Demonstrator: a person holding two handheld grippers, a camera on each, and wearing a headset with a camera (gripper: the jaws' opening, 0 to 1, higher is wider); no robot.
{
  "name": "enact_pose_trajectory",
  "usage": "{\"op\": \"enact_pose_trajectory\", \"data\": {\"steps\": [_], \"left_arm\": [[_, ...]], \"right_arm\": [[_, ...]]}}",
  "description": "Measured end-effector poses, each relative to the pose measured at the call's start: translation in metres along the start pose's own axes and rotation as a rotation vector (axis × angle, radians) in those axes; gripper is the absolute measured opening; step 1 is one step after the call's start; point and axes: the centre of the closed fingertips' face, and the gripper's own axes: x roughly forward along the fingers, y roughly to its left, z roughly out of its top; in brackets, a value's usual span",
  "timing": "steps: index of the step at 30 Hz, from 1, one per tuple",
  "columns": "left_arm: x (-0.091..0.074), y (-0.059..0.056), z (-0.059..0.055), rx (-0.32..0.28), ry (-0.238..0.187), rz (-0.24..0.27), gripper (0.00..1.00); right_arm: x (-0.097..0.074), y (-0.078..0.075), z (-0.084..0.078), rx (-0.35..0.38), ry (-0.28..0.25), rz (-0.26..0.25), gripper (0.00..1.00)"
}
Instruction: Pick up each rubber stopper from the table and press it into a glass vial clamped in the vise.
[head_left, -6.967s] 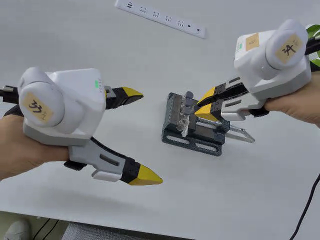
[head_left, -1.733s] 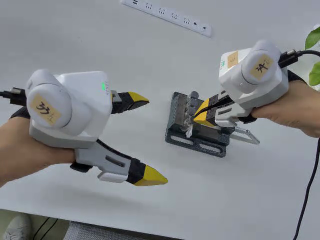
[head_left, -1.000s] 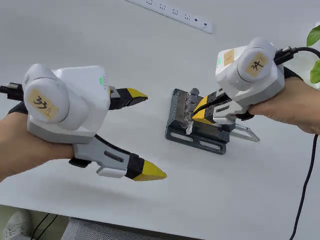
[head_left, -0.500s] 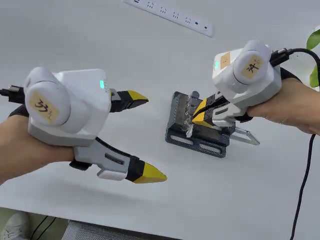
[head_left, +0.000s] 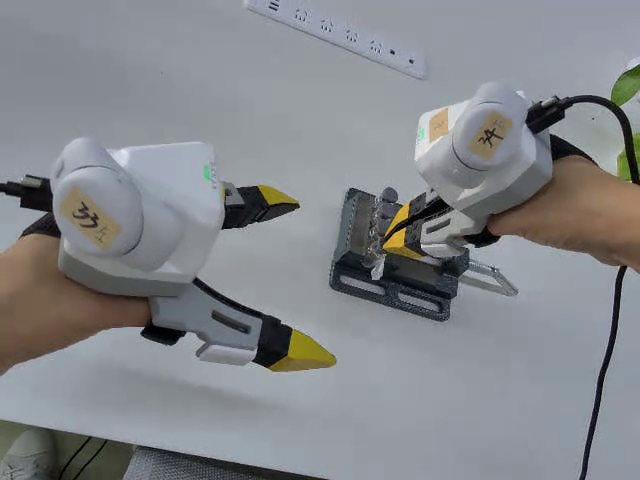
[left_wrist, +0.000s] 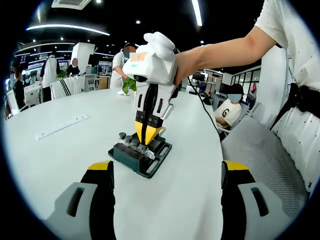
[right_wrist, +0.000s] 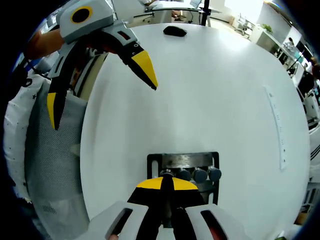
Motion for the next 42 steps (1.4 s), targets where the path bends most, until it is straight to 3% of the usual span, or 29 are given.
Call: {"op": "enact_pose_trajectory", "data": {"steps": [19, 30, 36, 42], "left_arm": [[0.0032, 0.0010, 0.0028, -0.005, -0.010, -0.001, 0.87], [0.0043, 0.0023, 0.0031, -0.006, -0.013, -0.001, 0.86], [0.0043, 0.0016, 0.0029, -0.002, -0.011, -0.003, 0.87], [0.0042, 0.0007, 0.0030, 0.002, -0.008, -0.004, 0.87]], "right_arm": [[0.0013, -0.0005, 0.0008, 0.020, 0.023, 0.013, 0.00], [0.0018, 0.0000, 0.0022, -0.007, 0.041, 0.007, 0.00], [0.0026, 0.0009, 0.0025, -0.050, 0.079, -0.007, 0.00], [0.0022, -0.0007, 0.0021, -0.029, 0.072, 0.007, 0.00]]}}
